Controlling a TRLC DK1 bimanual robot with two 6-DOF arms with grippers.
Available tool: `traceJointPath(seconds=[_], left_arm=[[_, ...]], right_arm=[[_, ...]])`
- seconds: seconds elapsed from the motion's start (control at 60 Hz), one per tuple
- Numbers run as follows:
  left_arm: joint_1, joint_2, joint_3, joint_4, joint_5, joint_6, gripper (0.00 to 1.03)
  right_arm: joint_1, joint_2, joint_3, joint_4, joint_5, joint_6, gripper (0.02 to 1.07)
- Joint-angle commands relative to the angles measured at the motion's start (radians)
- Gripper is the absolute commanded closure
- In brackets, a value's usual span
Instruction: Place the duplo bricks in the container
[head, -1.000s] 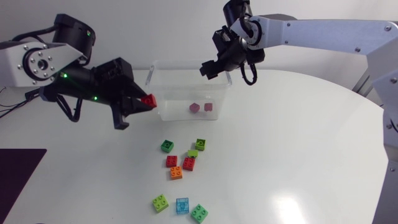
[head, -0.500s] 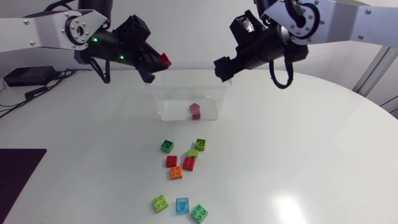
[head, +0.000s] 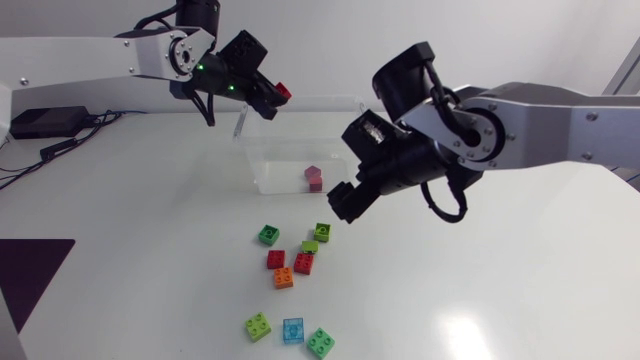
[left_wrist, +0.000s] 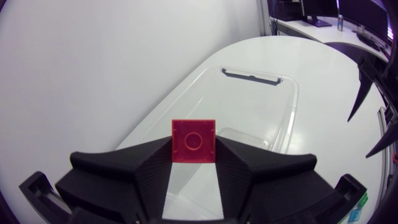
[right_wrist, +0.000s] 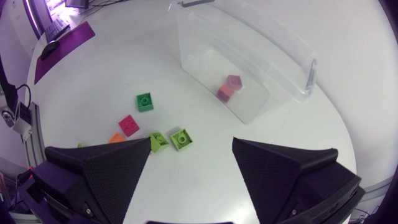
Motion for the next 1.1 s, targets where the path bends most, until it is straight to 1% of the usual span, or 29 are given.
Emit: traceJointPath(seconds=[0.0,0.033,0.05,0.083,0.183,0.3,0.483,0.583,0.733,0.833,0.967,1.083], left_arm=[[0.011,0.037,0.042,0.008,-0.002,-0.071,0.61],[0.012,0.040,0.048,0.005,-0.002,-0.091,0.53],[0.012,0.041,0.048,0.003,-0.002,-0.096,0.50],[0.012,0.041,0.048,-0.003,-0.002,-0.111,0.40],[0.014,0.032,0.047,-0.021,0.000,-0.142,0.21],[0.021,-0.020,0.027,-0.041,0.008,-0.178,0.10],[0.034,-0.190,-0.088,-0.052,0.069,-0.181,0.08],[0.044,-0.287,-0.163,-0.086,0.115,-0.165,0.08],[0.058,-0.428,-0.309,-0.201,0.163,-0.028,0.08],[0.068,-0.513,-0.433,-0.251,0.166,0.084,0.09],[0.072,-0.579,-0.570,-0.322,0.167,0.224,0.08],[0.072,-0.606,-0.650,-0.356,0.169,0.305,0.08]], right_arm=[[0.018,-0.008,-0.037,0.020,-0.006,-0.027,0.12],[0.021,-0.003,-0.038,0.022,-0.008,-0.028,0.12],[0.023,0.000,-0.040,0.023,-0.008,-0.028,0.12],[0.024,0.009,-0.038,0.023,-0.009,-0.031,0.12],[0.027,0.038,-0.034,0.025,-0.023,-0.034,0.12],[0.026,0.089,-0.023,0.028,-0.050,-0.050,0.12],[0.029,0.158,-0.006,0.045,-0.072,-0.088,0.12],[0.018,0.201,0.015,0.049,-0.072,-0.105,0.12],[-0.004,0.261,0.043,0.051,-0.080,-0.148,0.12],[-0.030,0.296,0.055,0.054,-0.095,-0.188,0.12],[-0.057,0.333,0.071,0.052,-0.118,-0.232,0.12],[-0.068,0.365,0.087,0.051,-0.130,-0.272,0.12]])
